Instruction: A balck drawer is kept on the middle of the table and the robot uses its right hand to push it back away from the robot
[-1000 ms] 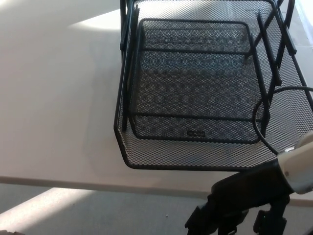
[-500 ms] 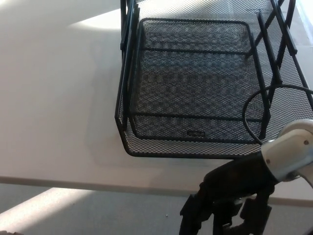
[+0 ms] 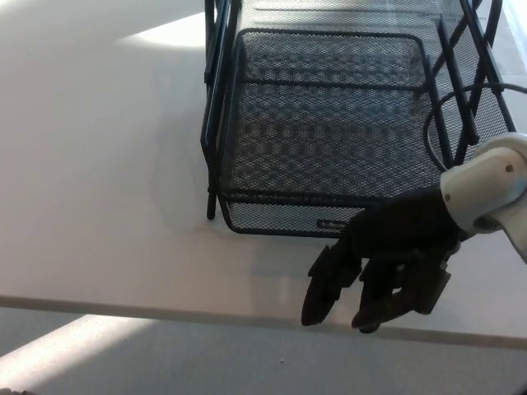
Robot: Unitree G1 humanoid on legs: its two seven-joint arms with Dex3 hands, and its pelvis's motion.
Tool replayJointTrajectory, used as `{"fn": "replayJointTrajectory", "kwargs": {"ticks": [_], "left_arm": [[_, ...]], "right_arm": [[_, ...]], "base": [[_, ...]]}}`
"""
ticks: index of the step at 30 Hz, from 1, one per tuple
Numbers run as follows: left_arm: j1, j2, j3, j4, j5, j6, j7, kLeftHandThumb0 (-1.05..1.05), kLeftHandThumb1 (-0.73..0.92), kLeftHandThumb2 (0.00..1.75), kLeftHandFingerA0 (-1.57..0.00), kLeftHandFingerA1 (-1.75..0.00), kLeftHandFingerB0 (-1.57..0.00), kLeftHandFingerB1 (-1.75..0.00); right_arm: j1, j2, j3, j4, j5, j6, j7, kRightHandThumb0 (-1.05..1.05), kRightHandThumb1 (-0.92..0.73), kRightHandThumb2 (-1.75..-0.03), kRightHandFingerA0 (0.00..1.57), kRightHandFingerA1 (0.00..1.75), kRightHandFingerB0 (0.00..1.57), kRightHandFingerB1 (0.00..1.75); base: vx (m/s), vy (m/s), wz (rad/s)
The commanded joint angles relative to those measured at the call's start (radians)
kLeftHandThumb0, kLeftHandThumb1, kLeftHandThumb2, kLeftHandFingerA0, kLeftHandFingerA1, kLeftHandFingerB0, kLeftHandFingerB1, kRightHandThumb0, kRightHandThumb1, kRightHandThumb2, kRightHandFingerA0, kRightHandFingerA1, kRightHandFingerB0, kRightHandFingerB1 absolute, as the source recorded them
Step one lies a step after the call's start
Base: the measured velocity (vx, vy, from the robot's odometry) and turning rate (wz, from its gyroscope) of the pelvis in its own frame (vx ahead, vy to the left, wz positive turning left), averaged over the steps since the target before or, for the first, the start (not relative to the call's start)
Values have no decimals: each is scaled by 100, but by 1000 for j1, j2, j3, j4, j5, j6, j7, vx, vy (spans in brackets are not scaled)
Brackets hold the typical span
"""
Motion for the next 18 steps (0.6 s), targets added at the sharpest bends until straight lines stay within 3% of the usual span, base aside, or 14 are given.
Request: {"fn": "replayJointTrajectory", "kwargs": {"ticks": [1, 18], "left_arm": [[11, 15, 1, 5, 13, -11, 4, -56, 72, 62, -46, -38, -31, -32], [15, 17, 7, 5, 8, -13, -4, -56, 72, 63, -46, -38, -32, -32]], "right_arm": [[-24, 12, -18, 33, -17, -34, 20, -55, -78, -63, 50, 42, 37, 35], [-54, 71, -41, 202, -50, -116, 26, -56, -78, -64, 51, 42, 38, 35]], "base": [[0, 0, 0], [0, 0, 0]]}}
